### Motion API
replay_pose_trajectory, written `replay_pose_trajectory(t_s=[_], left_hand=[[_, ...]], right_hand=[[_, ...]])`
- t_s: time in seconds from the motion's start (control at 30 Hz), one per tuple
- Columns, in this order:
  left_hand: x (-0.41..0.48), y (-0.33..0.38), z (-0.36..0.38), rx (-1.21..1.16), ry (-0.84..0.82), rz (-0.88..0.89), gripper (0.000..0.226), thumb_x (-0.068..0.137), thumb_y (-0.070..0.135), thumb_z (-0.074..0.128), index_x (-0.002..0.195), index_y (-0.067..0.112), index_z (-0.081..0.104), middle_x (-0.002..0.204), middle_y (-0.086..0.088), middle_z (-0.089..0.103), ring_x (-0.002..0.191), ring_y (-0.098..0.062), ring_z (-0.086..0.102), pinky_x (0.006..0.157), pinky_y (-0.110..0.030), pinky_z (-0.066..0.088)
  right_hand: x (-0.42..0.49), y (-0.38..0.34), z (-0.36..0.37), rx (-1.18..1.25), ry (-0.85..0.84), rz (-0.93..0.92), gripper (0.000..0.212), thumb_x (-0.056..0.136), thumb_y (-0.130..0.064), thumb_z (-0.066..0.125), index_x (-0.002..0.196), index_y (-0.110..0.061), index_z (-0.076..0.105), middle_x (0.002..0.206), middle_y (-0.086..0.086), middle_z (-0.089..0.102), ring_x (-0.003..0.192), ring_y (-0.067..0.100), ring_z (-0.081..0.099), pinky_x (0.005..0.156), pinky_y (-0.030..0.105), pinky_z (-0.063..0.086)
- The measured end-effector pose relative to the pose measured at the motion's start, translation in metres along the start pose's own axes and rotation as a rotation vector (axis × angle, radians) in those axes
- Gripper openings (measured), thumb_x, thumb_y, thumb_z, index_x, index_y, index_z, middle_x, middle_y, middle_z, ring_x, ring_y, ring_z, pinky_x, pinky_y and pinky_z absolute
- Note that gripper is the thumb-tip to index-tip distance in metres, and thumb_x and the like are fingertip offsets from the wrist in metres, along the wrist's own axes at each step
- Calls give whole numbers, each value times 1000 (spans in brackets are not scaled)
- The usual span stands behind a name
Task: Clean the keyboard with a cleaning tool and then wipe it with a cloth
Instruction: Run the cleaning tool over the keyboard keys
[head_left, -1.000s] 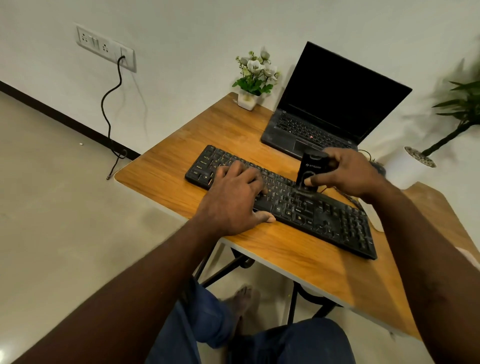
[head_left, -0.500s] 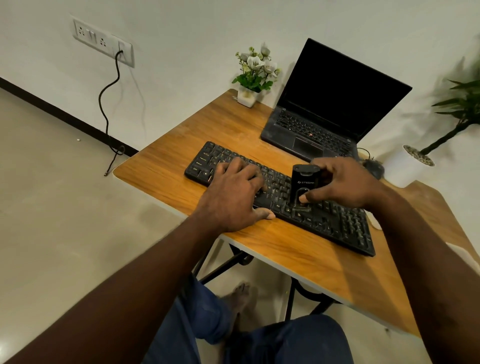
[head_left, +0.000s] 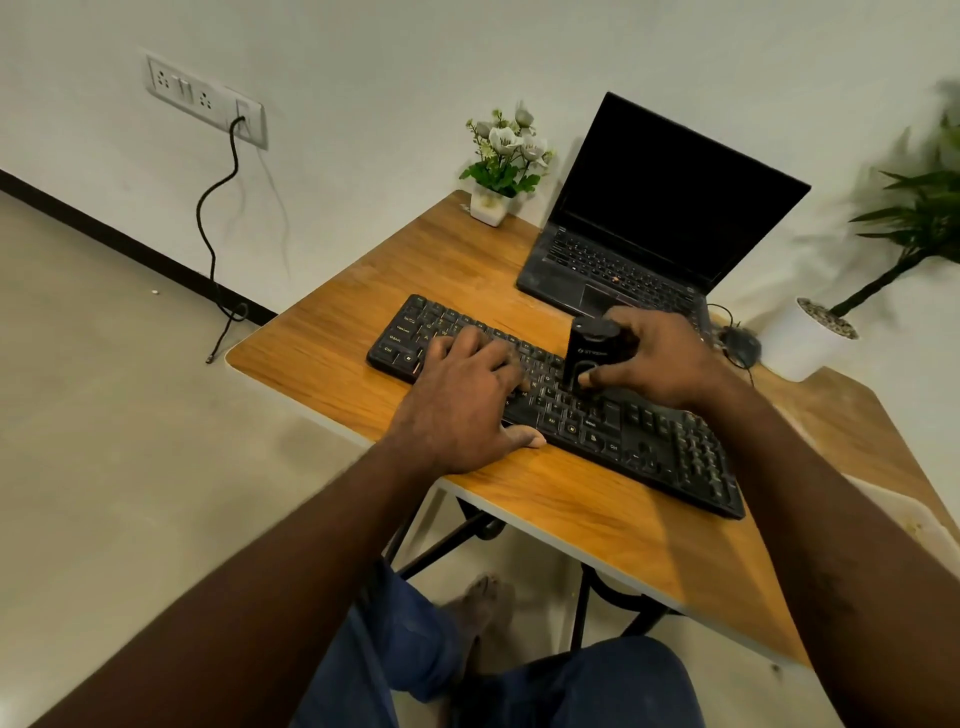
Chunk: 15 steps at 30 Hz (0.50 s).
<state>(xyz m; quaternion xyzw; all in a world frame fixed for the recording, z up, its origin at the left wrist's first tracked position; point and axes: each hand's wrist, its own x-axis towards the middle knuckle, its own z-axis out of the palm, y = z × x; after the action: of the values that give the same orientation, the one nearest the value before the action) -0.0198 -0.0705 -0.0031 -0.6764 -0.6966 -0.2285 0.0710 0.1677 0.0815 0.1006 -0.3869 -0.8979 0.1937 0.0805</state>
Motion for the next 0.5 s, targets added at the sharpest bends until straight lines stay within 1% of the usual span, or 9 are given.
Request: replay_pose_trajectory(t_s=[0.07, 0.1, 0.2, 0.23, 0.27, 0.37, 0.4, 0.43, 0.5], left_hand=[[1, -1, 0, 8, -4, -2, 78, 82, 86, 50, 138, 31, 58, 144, 9, 47, 134, -18, 29, 110, -44, 28], [2, -2, 0, 8, -3, -3, 78, 82, 86, 49, 138, 31, 58, 144, 9, 47, 134, -18, 29, 110, -44, 28], [1, -2, 1, 3, -3, 1, 77, 81, 86, 50, 136, 33, 58, 144, 9, 48, 134, -18, 29, 111, -44, 28], [1, -1, 1, 0, -4, 0, 76, 81, 86, 51, 136, 33, 59, 144, 10, 48, 135, -18, 29, 111, -44, 28], [0, -1, 1, -4, -3, 0, 76, 81, 86, 51, 135, 34, 59, 144, 10, 48, 135, -18, 29, 111, -44, 29], [1, -1, 0, -9, -1, -2, 76, 81, 85, 52, 135, 33, 59, 144, 10, 48, 135, -18, 30, 110, -44, 28], [2, -1, 0, -6, -4, -4, 76, 81, 86, 52, 135, 33, 59, 144, 10, 48, 135, -18, 29, 110, -44, 28], [2, -1, 0, -3, -5, -3, 76, 81, 86, 51, 135, 33, 59, 144, 10, 48, 135, -18, 29, 110, -44, 29], [1, 0, 0, 0, -3, -5, 76, 81, 86, 51, 135, 34, 58, 145, 10, 47, 136, -18, 29, 110, -44, 29]], right_hand=[[-4, -1, -8, 28, -110, -31, 38, 72, -23, 91, 101, -27, 66, 94, -7, 72, 83, 2, 69, 71, 23, 51], [-4, -2, -9, 25, -112, -50, 38, 73, -24, 91, 101, -27, 67, 94, -7, 73, 83, 2, 69, 71, 23, 51], [-2, 1, -2, -47, 59, -59, 39, 75, -23, 90, 104, -29, 66, 99, -12, 70, 90, 1, 66, 71, 18, 46], [-4, 1, 0, -51, 79, -51, 38, 76, -22, 89, 104, -30, 65, 99, -13, 69, 91, -1, 64, 69, 17, 45], [-6, 1, 0, -37, 50, -46, 37, 76, -22, 89, 103, -30, 65, 97, -13, 69, 89, -2, 64, 69, 17, 45], [-12, -4, -11, 33, -156, -63, 35, 74, -22, 91, 98, -28, 67, 91, -11, 73, 82, 0, 69, 68, 17, 49], [-13, -5, -11, 35, -159, -74, 35, 73, -23, 91, 98, -29, 67, 91, -12, 73, 82, 0, 69, 66, 14, 49], [-14, -4, -10, 26, -111, -78, 36, 73, -24, 91, 99, -30, 67, 90, -12, 73, 82, -1, 68, 65, 12, 49], [-15, -4, -3, -21, 12, -69, 36, 75, -24, 91, 99, -32, 65, 93, -12, 71, 84, -3, 66, 67, 16, 48]])
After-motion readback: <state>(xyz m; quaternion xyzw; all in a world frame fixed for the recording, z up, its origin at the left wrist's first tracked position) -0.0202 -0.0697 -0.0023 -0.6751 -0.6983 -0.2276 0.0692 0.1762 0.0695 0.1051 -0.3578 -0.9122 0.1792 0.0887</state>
